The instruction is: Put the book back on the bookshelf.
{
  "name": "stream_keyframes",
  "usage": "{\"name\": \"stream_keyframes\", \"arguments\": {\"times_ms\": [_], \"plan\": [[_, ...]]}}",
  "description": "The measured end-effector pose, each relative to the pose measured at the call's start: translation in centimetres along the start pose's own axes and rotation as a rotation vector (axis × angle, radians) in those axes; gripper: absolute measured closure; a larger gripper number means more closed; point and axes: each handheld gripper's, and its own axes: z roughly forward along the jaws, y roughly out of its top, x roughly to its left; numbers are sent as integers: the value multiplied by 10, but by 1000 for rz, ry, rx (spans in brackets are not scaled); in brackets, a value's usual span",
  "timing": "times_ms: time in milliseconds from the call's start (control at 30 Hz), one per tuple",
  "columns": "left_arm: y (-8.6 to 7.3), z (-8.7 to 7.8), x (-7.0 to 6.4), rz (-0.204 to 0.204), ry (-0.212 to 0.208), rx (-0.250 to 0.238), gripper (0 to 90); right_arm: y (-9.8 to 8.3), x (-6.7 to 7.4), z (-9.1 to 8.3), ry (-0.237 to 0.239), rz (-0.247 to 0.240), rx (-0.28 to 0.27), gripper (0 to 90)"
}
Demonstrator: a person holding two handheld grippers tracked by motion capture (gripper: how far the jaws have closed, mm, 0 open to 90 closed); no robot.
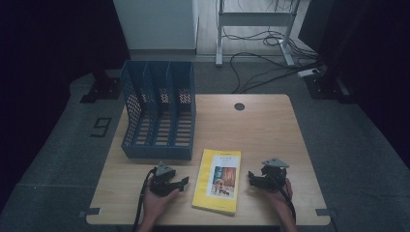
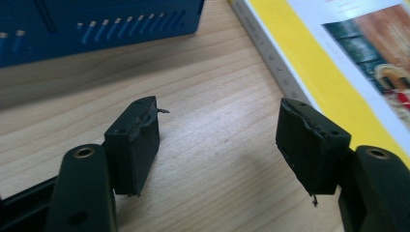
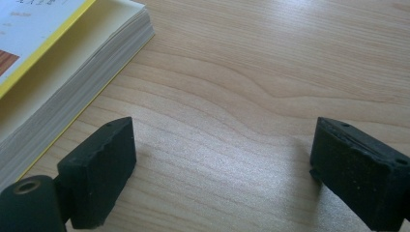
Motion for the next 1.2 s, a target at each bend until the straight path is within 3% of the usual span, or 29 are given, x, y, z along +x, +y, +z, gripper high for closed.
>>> {"name": "stream_keyframes", "arguments": {"times_ms": [167, 300, 367, 700, 867, 1200], "plan": [[1, 2, -4, 32, 30, 12, 307, -1, -1, -1, 0, 1, 1, 87], [0, 0, -3, 12, 19, 8, 295, -4, -3, -5, -24, 24, -8, 129], [-1, 0, -3, 12, 45, 10, 286, -4, -3, -5, -29, 31, -9, 124], [1, 3, -11, 60, 89, 37, 217, -3, -5, -5, -47, 49, -2, 133], [3, 9, -17, 106, 144, 62, 192, -5, -9, -8, -43, 69, -5, 137], [4, 10, -15, 94, 130, 59, 169, -5, -10, -15, -33, 105, -24, 140]]}}
